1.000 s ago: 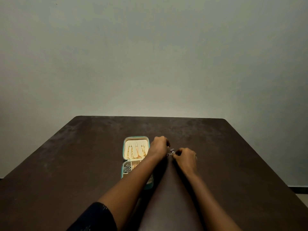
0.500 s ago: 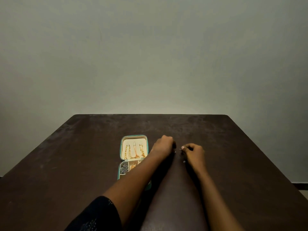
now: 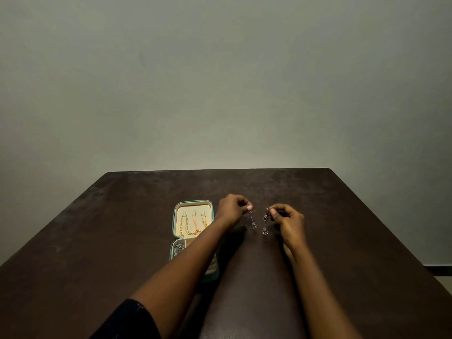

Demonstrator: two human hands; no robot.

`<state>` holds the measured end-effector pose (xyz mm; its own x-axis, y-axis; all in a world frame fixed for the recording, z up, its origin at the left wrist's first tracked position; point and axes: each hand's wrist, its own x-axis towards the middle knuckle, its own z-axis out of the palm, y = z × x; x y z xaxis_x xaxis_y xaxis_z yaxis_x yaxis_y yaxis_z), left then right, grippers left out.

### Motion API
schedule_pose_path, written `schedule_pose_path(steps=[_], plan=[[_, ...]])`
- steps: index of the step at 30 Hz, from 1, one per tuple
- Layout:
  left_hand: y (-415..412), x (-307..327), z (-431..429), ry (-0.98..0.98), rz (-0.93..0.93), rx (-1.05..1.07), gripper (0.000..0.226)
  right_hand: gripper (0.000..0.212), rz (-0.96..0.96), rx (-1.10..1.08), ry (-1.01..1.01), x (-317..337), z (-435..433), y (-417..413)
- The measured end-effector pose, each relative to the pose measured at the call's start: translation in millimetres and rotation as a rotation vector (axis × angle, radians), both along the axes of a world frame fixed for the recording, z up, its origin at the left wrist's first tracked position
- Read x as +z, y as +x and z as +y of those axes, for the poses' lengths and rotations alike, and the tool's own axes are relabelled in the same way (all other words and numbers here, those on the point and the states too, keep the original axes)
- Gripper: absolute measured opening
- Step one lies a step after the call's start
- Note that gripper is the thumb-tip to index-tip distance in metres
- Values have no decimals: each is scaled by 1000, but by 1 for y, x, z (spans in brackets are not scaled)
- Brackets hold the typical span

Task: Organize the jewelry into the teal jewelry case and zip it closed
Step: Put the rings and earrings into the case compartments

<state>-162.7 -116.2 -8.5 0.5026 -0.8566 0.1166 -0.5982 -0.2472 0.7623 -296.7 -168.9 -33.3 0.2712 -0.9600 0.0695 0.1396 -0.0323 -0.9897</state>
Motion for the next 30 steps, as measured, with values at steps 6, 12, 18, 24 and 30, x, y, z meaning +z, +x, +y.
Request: schedule_pose_path(steps=[6, 12, 18, 24, 30], plan=[[-4, 11, 19, -152, 481, -37, 17, 28, -79, 75, 69, 9, 8, 2], [-9, 21, 37, -221, 835, -71, 19, 31, -151, 135, 125, 25, 20, 2], [-9, 31, 54, -270, 930, -67, 19, 29, -240, 222, 219, 40, 35, 9], [-10, 42, 73, -333, 1059, -68, 19, 33, -294, 320, 293, 56, 51, 15], [-6, 55, 98, -403, 1179, -87, 18, 36, -419, 425, 471, 72, 72, 22]])
